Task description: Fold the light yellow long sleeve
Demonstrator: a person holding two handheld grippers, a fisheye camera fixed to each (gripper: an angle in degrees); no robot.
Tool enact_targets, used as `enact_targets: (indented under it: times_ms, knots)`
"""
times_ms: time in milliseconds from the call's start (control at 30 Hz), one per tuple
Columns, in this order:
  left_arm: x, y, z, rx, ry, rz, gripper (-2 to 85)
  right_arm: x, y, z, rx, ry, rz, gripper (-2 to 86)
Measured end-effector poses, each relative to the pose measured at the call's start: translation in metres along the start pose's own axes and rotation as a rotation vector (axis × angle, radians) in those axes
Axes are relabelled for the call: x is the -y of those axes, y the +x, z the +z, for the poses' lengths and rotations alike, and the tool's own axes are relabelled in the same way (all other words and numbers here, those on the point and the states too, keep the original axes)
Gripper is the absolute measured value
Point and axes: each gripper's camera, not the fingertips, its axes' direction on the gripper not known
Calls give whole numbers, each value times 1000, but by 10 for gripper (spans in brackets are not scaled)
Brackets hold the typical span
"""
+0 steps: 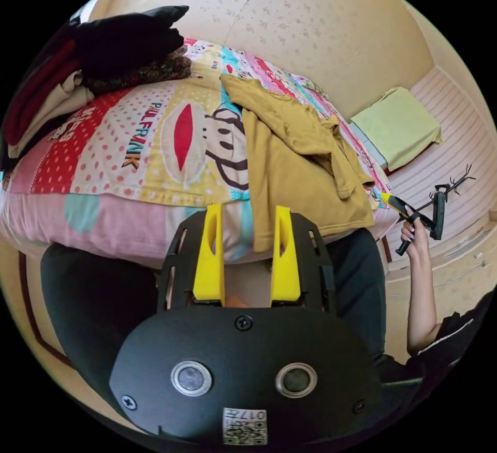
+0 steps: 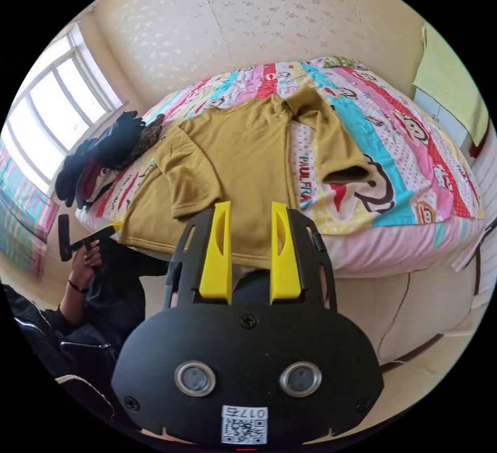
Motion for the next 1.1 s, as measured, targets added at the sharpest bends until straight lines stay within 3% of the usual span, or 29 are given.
enact_targets:
  times_ms: [133, 233, 333, 400, 533, 700, 867, 1000, 1100]
  knots:
    - [-15, -14, 16, -92, -13, -34, 127, -11, 34, 18, 89, -42, 121, 152]
    - [-9, -10, 20, -48, -30, -42, 112, -9, 34, 33, 161, -86, 132, 142]
    - [0, 7, 22, 31, -89, 32, 91, 0, 24, 51, 125, -165, 100, 127]
    - [0, 15, 18, -68, -96, 59, 50, 6, 18, 50, 60, -187, 76, 101]
    - [1, 24, 5, -24, -94, 103, 29, 20, 3, 30, 59, -216, -6, 52]
    - [-1, 20, -43, -137, -90, 161, 21, 30, -27, -10, -57, -293, -100, 38]
    - [-34, 35, -22, -42, -194, 203, 25, 16, -38, 4, -121, -396, -123, 40]
    - [-52, 34, 6, 21, -289, 134, 38, 4, -21, 32, 3, -426, -60, 50]
    - [-45, 31, -28, 92, -221, 124, 54, 8, -23, 9, -26, -372, -18, 58]
